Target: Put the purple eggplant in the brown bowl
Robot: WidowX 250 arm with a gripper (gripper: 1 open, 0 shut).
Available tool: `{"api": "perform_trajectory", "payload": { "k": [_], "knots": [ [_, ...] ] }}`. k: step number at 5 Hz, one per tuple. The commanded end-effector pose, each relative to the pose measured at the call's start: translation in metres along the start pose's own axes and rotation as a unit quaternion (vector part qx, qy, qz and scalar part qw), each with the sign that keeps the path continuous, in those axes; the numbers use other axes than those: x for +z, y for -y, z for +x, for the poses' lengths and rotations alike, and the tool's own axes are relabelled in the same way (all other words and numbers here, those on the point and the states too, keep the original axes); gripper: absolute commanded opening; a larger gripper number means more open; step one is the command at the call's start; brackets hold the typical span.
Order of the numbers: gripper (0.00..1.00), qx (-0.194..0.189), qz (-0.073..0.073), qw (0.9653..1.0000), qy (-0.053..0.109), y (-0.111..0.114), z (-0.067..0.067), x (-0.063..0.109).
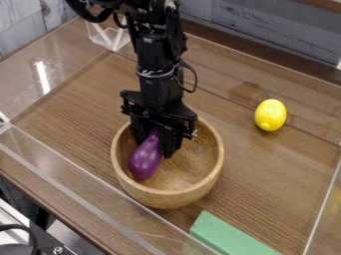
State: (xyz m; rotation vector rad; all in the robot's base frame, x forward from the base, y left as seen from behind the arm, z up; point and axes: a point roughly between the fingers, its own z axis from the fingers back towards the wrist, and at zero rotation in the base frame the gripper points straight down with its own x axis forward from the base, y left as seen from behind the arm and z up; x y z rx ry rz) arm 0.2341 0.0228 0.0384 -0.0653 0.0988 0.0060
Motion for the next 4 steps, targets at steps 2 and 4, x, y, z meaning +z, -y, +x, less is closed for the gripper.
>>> {"api": "perform_trajectory", "payload": {
  "k": [2,4],
  "knots": [
    [0.00,0.005,0.003,0.9999,0.012,-0.0056,0.0083,-0.0016],
    [0.00,0.011,0.001,0.9999,0.011,-0.0086,0.0088,-0.0038]
  ]
}}
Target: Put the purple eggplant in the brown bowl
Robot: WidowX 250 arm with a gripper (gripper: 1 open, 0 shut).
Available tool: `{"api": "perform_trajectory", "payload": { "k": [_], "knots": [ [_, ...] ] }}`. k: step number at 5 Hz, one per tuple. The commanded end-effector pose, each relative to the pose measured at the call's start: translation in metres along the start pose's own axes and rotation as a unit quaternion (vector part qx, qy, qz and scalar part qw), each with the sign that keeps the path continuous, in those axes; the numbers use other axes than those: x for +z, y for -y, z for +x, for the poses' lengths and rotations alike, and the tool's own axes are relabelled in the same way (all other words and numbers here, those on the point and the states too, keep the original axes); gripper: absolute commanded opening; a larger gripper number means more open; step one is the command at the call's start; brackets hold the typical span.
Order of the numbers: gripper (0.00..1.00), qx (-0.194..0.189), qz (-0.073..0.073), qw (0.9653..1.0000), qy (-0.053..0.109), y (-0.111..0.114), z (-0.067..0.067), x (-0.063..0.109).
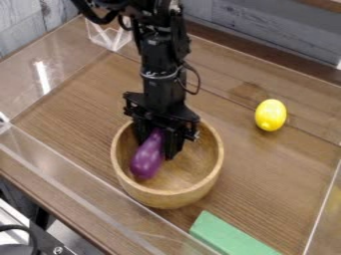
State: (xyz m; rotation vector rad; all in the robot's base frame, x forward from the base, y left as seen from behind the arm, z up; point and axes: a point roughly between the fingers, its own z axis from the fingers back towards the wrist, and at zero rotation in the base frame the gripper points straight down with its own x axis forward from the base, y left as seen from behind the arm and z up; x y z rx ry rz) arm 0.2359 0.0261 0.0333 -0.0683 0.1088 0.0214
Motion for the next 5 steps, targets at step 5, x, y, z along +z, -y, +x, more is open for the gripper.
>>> {"api": "perform_trajectory", "payload": {
  "k": [5],
  "knots": [
    [1.00,0.012,-0.003,0.9999,0.007,0.0054,-0.0001,0.0097]
  ]
}}
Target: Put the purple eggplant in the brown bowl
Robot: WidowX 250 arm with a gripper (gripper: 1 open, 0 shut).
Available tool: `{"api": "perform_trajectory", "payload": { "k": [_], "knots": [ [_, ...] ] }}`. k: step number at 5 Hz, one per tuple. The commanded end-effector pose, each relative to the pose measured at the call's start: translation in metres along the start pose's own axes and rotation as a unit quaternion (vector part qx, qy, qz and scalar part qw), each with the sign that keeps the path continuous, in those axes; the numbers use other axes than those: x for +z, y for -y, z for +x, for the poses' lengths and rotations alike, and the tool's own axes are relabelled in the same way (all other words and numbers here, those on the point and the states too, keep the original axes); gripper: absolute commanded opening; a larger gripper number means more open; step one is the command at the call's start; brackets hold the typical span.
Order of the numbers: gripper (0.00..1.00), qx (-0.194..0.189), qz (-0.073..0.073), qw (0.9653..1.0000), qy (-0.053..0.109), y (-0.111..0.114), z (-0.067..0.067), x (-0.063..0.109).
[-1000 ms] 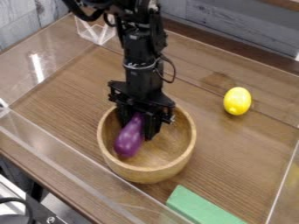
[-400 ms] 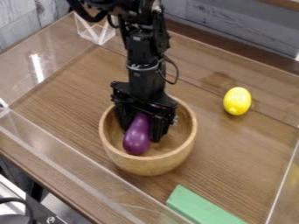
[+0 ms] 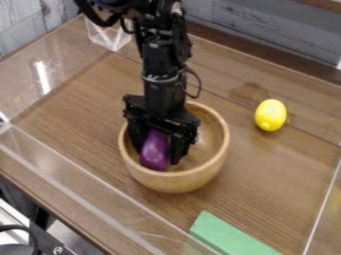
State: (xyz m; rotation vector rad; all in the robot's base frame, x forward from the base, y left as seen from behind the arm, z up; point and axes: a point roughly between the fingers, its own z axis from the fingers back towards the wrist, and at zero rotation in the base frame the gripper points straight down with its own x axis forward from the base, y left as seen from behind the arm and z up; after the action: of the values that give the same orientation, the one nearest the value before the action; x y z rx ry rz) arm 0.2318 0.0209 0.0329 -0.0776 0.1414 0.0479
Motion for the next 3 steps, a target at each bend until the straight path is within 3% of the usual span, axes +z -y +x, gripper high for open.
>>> {"api": "perform_trajectory", "payload": {
  "k": [1,3],
  "knots": [
    [1.00,-0.002,0.001,0.9998,0.018,0.0032,-0.0006,0.0106],
    [1.00,-0.002,-0.001,0.9999,0.010,0.0068,-0.0069,0.0103]
  ]
}}
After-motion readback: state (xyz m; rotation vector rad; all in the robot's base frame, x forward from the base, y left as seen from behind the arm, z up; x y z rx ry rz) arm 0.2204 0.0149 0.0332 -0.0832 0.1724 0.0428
